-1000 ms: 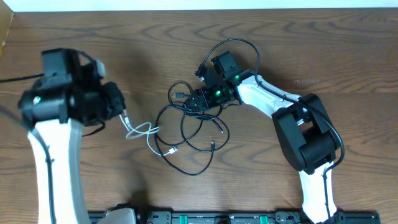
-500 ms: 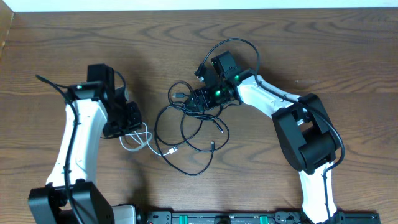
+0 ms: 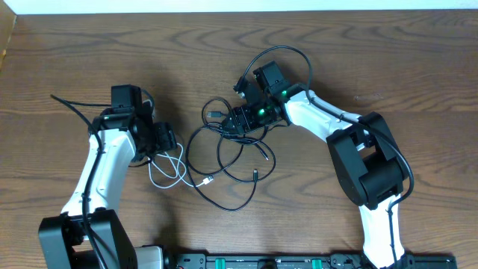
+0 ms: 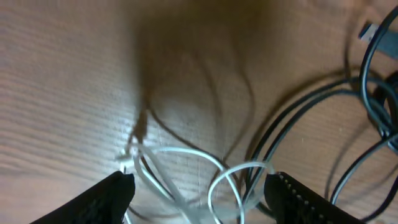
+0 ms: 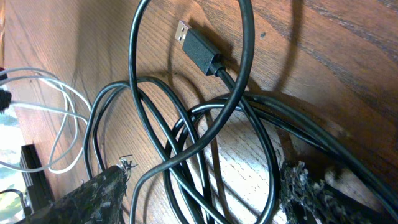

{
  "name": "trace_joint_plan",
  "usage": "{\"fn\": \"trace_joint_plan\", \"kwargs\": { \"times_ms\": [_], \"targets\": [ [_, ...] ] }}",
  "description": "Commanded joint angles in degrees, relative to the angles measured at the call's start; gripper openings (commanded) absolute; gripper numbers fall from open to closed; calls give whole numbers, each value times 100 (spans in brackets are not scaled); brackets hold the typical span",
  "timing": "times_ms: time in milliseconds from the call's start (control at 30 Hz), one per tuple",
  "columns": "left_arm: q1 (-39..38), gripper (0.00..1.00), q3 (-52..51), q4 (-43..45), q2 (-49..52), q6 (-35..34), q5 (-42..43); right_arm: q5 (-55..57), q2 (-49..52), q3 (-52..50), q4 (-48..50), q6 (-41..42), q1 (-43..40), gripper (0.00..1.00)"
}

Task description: Untangle cables

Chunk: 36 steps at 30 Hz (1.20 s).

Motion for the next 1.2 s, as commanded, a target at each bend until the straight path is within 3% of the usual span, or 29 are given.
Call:
{"fn": "trace_joint_plan", "kwargs": {
  "times_ms": [0,300,533,800,1067,1100,1167],
  "targets": [
    [-13,74,-63,118,13,57,-136,424,199,-120,-74,-59,39,79],
    [-13,79,-63,63,273,57,-35,463,199,-120,-72,-57,39,79],
    [-13,79,-63,-345,717,57,833,463,199,-120,-76,-59,39,80],
    [-13,55,-61,-363,748,-44,835,466,199,-120,-57,-59,39,80],
    [-13,51,-63,-595,750,-319,833,466,199,-120,-57,-59,39,80],
    [-13,47,-63,-658,750,-341,835,466,199,-120,-57,-59,39,80],
    [-13,28,-63,-739,750,-385,833,468,199,-120,-55,-59,39,80]
  ]
}}
